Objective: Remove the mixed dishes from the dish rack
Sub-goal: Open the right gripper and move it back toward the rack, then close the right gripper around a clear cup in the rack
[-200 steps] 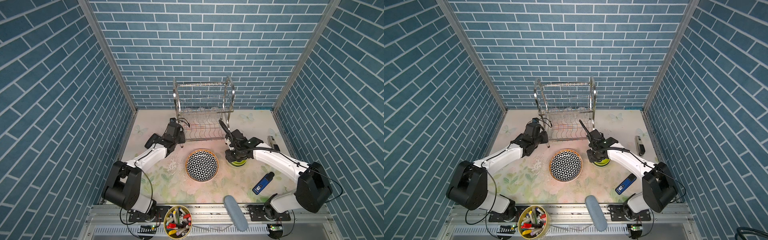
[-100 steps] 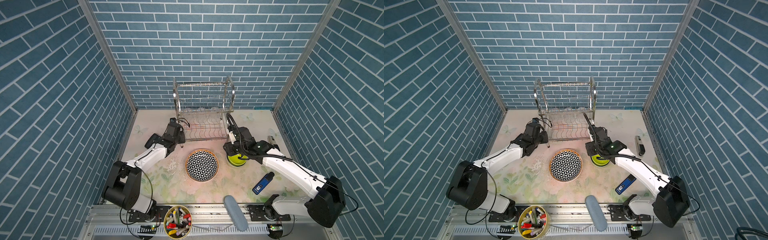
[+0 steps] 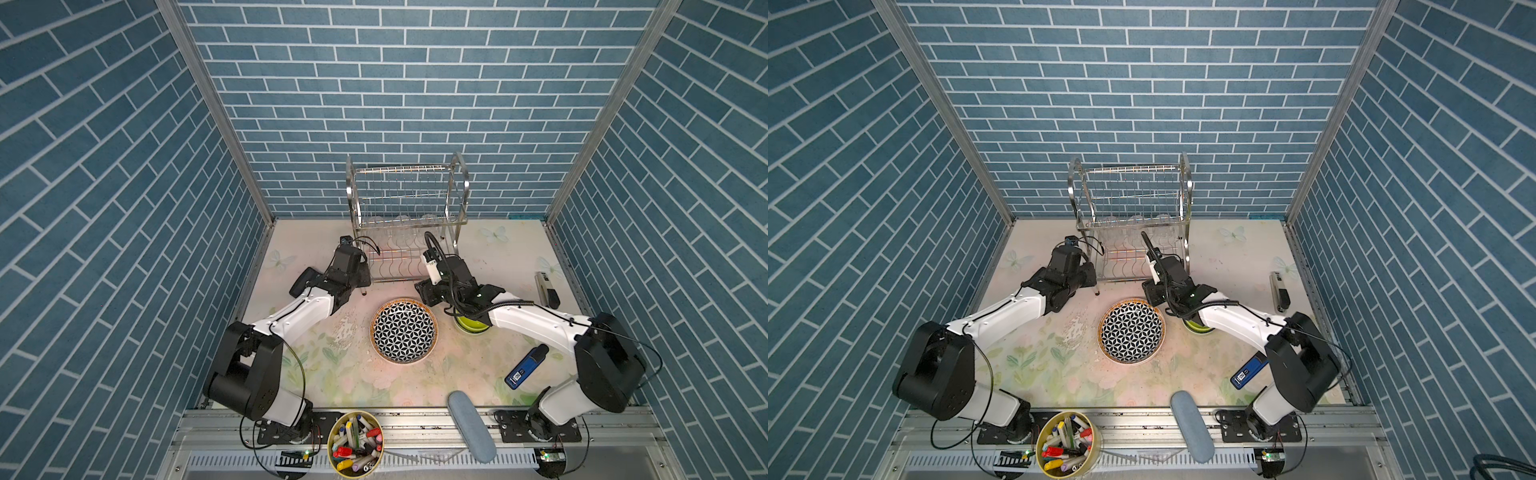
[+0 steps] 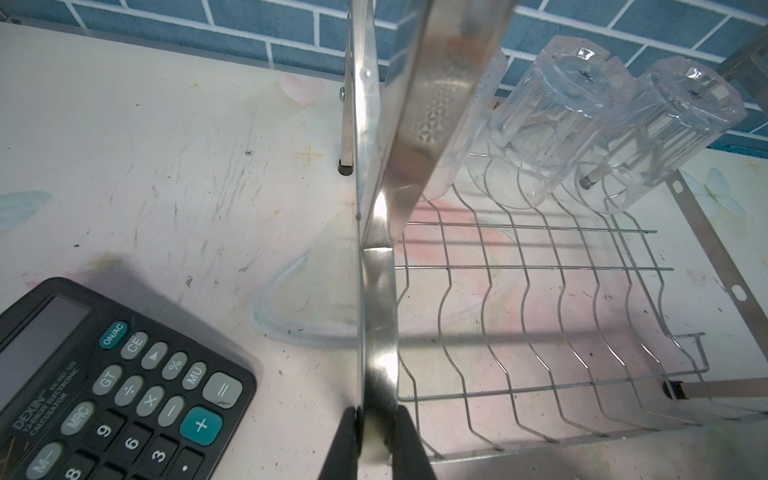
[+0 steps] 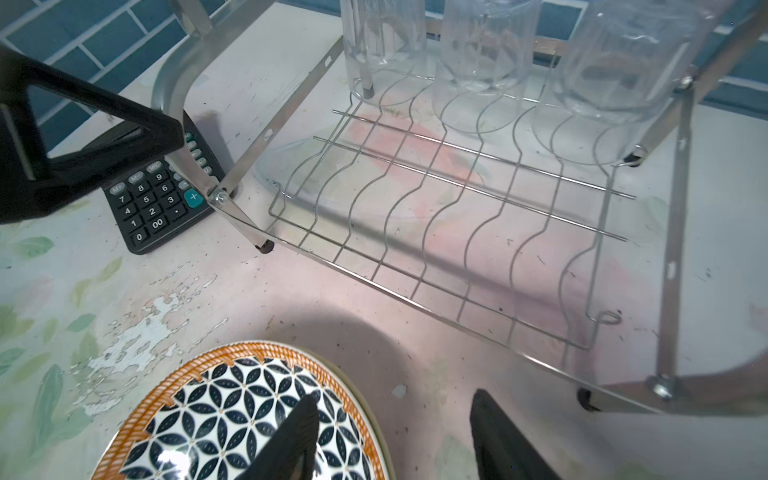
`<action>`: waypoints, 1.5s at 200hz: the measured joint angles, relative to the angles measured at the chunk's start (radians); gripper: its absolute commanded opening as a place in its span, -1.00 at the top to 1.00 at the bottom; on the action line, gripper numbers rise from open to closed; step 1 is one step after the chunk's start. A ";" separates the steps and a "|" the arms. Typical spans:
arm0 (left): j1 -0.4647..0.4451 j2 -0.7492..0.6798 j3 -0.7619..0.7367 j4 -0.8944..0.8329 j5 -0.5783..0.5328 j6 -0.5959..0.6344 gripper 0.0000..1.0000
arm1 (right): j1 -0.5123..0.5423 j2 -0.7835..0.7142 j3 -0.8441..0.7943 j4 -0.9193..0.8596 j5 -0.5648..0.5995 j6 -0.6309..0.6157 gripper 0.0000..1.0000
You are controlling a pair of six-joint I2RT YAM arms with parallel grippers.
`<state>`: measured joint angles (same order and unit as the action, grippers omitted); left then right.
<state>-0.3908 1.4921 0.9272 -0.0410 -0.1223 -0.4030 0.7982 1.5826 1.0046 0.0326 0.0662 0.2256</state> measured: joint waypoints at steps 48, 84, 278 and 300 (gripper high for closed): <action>0.000 0.000 0.000 0.000 0.000 0.000 0.85 | 0.000 0.188 0.045 0.224 -0.010 -0.049 -0.24; 0.000 0.000 0.000 0.000 0.001 0.000 0.85 | -0.003 0.313 0.145 0.323 -0.008 -0.071 -0.24; 0.002 0.014 0.000 0.026 -0.004 0.000 0.85 | -0.121 0.649 0.414 0.629 -0.021 -0.130 -0.61; 0.002 0.018 0.000 0.032 -0.007 0.000 0.85 | -0.126 0.679 0.463 0.628 -0.022 -0.138 -0.61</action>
<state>-0.3885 1.5101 0.9272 -0.0086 -0.1295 -0.4034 0.6724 2.2612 1.4673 0.6601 0.0441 0.0875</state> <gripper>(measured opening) 0.159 0.808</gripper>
